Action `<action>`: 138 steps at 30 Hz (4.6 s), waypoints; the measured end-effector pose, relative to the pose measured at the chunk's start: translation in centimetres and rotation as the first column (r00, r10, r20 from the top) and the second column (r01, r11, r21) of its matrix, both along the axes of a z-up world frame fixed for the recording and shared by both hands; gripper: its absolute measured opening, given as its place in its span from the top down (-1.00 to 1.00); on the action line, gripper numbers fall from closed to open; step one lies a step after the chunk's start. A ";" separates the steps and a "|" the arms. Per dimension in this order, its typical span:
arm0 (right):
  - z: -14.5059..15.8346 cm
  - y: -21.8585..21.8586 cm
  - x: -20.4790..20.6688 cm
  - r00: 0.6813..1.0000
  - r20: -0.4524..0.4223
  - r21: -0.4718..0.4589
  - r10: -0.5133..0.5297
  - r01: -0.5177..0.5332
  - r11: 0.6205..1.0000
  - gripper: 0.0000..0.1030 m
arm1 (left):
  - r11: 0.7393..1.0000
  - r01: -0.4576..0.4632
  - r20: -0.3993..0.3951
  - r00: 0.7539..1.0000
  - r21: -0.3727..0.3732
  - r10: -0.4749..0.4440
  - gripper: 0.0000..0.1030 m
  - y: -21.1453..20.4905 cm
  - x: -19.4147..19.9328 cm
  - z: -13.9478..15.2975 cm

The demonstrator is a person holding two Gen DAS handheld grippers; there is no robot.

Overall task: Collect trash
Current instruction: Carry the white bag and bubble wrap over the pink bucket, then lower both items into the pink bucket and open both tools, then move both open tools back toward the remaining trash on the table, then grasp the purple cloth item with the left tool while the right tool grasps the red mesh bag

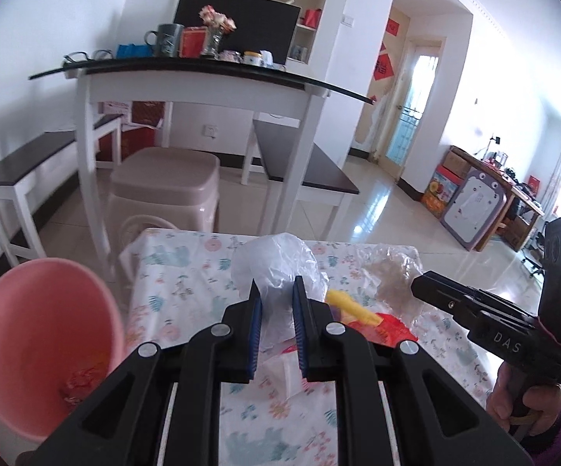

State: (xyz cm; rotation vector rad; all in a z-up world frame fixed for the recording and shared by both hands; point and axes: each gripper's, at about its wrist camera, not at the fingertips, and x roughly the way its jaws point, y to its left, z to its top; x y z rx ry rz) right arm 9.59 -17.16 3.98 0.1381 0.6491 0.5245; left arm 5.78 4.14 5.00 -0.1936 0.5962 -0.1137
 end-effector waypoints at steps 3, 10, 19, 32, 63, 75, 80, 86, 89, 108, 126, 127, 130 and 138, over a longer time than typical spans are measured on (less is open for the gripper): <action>0.1 1.9 -0.5 0.999 -0.004 0.001 0.041 -0.041 0.999 0.56 | 0.999 -0.039 0.015 0.999 0.027 0.039 0.73 1.1 -1.8 0.2; 0.0 7.9 -2.0 0.986 -0.010 -0.005 0.169 -0.169 0.986 0.56 | 0.987 -0.156 0.023 0.988 0.040 0.155 0.73 5.4 -5.4 -0.2; -0.4 16.6 -3.2 0.943 -0.025 -0.032 0.333 -0.334 0.942 0.56 | 0.951 -0.306 0.008 0.952 0.055 0.306 0.72 11.5 -8.9 -1.9; -2.3 24.9 -3.0 0.879 -0.113 0.009 0.464 -0.466 0.885 0.56 | 0.912 -0.408 -0.071 0.909 0.048 0.411 0.72 17.0 -10.9 -5.4; -4.6 27.1 -2.4 0.867 -0.185 0.035 0.463 -0.465 0.885 0.31 | 0.896 -0.441 -0.128 0.887 0.052 0.444 0.26 18.6 -11.3 -7.0; -3.4 24.2 -3.9 0.893 -0.128 0.009 0.431 -0.433 0.901 0.31 | 0.907 -0.418 -0.093 0.902 0.054 0.421 0.26 16.9 -11.5 -5.6; -3.1 22.1 -4.3 0.907 -0.120 0.004 0.403 -0.406 0.914 0.31 | 0.920 -0.389 -0.077 0.917 0.046 0.391 0.26 15.3 -11.0 -4.9; -2.5 18.8 -4.5 0.931 -0.098 -0.026 0.352 -0.356 0.934 0.31 | 0.942 -0.332 -0.064 0.940 0.043 0.335 0.26 12.9 -10.0 -4.5; -2.4 17.1 -4.3 0.943 -0.093 -0.024 0.319 -0.322 0.946 0.31 | 0.952 -0.304 -0.057 0.950 0.045 0.307 0.26 11.7 -9.4 -4.3; -3.1 2.8 -2.1 0.995 -0.097 -0.046 -0.005 0.000 0.999 0.31 | 0.997 -0.067 -0.083 0.994 0.041 0.070 0.26 3.7 -5.5 -5.5; -5.6 -5.8 -0.2 0.972 -0.153 -0.036 -0.179 0.176 0.984 0.31 | 0.996 0.092 -0.188 0.978 0.001 -0.090 0.27 -1.6 5.1 -7.4; -5.8 -6.1 0.0 0.970 -0.157 -0.038 -0.184 0.180 0.983 0.31 | 0.996 0.090 -0.199 0.976 -0.008 -0.090 0.27 -1.6 5.9 -7.5; -6.1 -6.7 0.2 0.968 -0.165 -0.036 -0.189 0.186 0.982 0.31 | 0.994 0.095 -0.246 0.963 -0.052 -0.105 0.27 -1.7 8.4 -8.6; -7.1 -7.9 1.1 0.960 -0.190 -0.038 -0.206 0.203 0.978 0.31 | 0.984 0.077 -0.344 0.930 -0.161 -0.129 0.27 -1.5 12.4 -12.1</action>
